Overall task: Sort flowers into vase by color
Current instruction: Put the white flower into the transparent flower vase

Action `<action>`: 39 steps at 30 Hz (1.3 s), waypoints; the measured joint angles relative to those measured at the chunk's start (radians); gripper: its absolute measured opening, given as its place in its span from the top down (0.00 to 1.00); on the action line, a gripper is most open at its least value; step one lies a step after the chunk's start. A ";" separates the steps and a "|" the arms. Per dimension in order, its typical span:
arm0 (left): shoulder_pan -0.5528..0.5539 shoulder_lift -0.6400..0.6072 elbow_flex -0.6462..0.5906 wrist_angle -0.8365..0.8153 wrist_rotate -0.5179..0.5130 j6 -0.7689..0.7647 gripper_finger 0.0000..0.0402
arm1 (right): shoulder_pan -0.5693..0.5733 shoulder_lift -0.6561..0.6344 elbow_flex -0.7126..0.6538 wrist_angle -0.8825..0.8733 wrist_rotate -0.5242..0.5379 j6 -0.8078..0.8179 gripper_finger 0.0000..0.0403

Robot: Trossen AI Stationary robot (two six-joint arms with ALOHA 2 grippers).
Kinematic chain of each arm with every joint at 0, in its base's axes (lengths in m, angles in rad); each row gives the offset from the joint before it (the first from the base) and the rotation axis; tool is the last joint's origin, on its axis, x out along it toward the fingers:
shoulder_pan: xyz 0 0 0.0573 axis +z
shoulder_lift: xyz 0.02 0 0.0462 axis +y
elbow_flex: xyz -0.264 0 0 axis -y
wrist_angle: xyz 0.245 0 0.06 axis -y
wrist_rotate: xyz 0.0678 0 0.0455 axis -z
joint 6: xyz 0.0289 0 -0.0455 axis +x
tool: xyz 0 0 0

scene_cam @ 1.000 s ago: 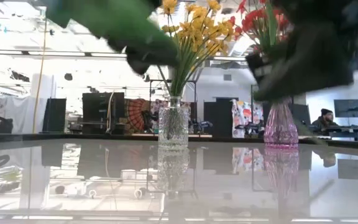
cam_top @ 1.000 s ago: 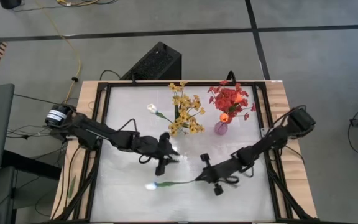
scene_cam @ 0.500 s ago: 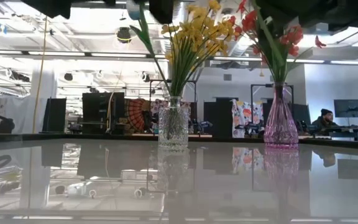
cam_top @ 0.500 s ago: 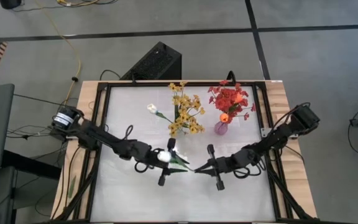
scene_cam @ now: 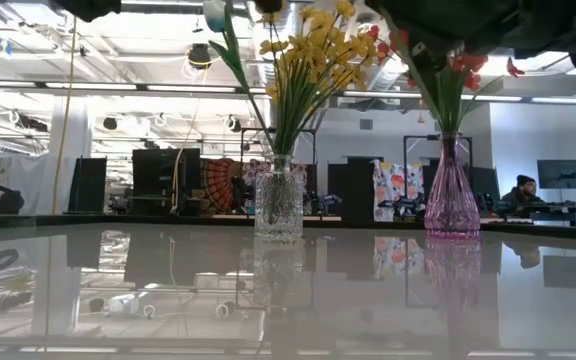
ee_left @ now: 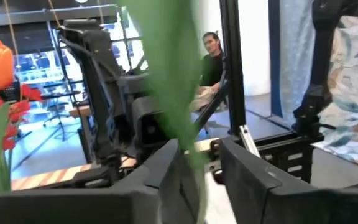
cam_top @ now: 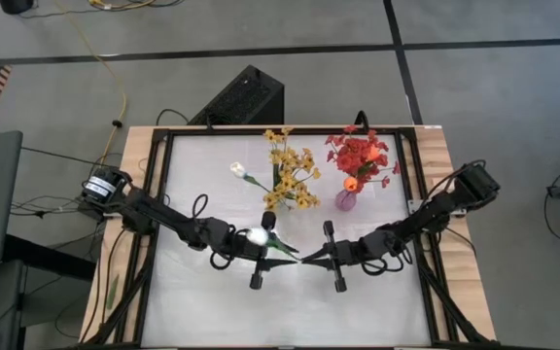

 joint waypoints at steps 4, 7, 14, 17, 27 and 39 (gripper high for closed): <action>0.000 0.000 0.010 -0.027 0.002 0.003 0.92 | -0.011 0.000 0.000 0.000 -0.001 -0.001 0.94; -0.001 0.000 0.010 -0.070 -0.041 -0.005 0.98 | -0.014 0.001 0.000 -0.005 -0.002 0.000 0.85; 0.002 -0.070 0.042 -0.304 -0.132 -0.074 1.00 | -0.015 -0.003 0.001 -0.003 -0.001 0.001 0.58; 0.002 -0.132 0.121 -0.586 -0.191 -0.103 1.00 | -0.015 -0.003 0.002 -0.026 -0.001 0.000 0.46; 0.005 -0.191 0.382 -1.279 -0.456 -0.217 1.00 | -0.014 -0.003 0.001 -0.197 -0.008 0.002 0.34; 0.098 -0.194 0.383 -1.183 -0.470 -0.124 1.00 | -0.012 -0.003 0.001 -0.273 -0.008 0.105 0.34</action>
